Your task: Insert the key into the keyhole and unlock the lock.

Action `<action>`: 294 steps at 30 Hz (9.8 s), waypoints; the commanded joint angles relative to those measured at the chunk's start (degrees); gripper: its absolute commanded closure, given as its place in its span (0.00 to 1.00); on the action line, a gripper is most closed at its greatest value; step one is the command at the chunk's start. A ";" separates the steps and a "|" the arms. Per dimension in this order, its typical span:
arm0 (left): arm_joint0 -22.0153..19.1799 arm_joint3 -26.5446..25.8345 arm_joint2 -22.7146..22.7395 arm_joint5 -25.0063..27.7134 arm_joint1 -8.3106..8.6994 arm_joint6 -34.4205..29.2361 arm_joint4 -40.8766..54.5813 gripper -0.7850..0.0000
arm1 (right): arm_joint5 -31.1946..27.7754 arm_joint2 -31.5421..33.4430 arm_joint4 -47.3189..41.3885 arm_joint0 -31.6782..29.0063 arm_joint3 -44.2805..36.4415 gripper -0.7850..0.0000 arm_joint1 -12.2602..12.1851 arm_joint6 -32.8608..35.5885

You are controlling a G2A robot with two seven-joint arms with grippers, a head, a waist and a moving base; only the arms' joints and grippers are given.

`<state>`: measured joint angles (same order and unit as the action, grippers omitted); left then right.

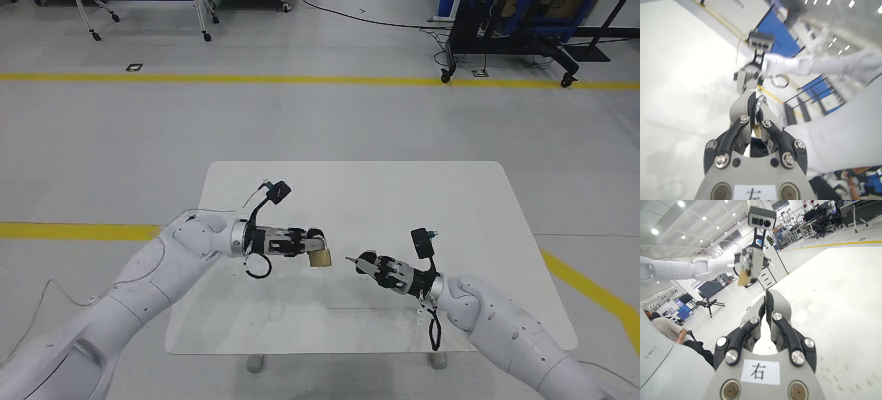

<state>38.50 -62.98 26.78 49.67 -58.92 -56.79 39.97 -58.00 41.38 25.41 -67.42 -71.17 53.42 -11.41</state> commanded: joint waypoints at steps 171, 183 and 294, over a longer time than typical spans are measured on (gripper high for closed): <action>-10.57 21.21 0.25 -78.87 -22.34 -8.25 12.01 1.00 | 44.81 38.87 107.25 -38.77 -57.66 1.00 -3.27 -3.14; -10.57 21.21 0.25 -78.87 -22.34 -8.25 12.01 1.00 | 30.40 32.65 124.14 -37.26 -63.47 1.00 -2.76 16.20; -0.95 6.13 13.63 -82.58 -19.45 2.17 -1.02 1.00 | 8.78 20.57 106.56 -18.02 -59.48 1.00 8.09 43.89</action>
<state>37.51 -56.87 40.28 -32.97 -78.40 -54.58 39.00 -49.27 62.00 132.12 -85.57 -130.80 61.44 32.26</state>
